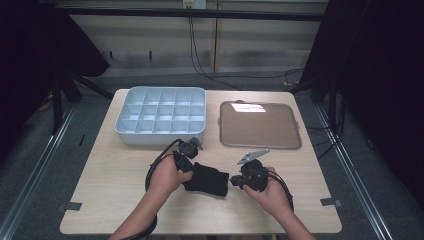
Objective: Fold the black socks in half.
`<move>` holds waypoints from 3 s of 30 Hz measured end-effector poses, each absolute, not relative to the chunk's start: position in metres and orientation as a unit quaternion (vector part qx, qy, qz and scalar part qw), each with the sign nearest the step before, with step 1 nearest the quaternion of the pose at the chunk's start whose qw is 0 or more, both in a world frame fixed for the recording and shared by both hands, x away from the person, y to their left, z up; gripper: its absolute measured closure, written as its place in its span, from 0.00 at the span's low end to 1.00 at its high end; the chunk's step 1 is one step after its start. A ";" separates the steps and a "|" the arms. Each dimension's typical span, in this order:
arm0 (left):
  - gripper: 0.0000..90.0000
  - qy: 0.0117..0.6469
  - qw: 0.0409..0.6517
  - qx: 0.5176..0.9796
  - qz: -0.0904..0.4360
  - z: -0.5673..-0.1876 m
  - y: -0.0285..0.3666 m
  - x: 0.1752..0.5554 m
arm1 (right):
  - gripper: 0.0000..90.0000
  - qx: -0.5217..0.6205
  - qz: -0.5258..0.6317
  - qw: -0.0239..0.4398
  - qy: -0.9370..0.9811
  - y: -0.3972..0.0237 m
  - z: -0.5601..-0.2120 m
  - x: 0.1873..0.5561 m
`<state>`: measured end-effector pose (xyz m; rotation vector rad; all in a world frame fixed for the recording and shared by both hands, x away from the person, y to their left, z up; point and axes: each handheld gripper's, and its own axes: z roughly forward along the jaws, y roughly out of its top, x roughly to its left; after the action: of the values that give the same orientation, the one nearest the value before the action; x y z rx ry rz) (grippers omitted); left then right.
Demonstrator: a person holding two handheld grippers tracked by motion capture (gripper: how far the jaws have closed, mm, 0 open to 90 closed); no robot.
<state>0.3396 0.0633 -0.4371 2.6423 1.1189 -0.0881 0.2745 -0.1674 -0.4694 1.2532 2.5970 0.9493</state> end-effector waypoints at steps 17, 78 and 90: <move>0.92 0.384 0.132 0.913 -0.022 -0.430 0.061 0.338 | 0.95 0.402 0.316 0.045 0.858 -0.156 -0.475 0.272; 0.93 0.358 0.156 0.920 -0.042 -0.428 0.046 0.330 | 1.00 0.379 0.329 0.027 0.864 -0.101 -0.484 0.286; 0.93 0.368 0.151 0.917 -0.036 -0.431 0.054 0.332 | 1.00 0.383 0.312 0.032 0.869 -0.113 -0.477 0.287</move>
<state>0.3323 0.0542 -0.4310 2.6320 1.0565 -0.1031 0.2874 -0.1134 -0.4775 1.1775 2.6758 0.9589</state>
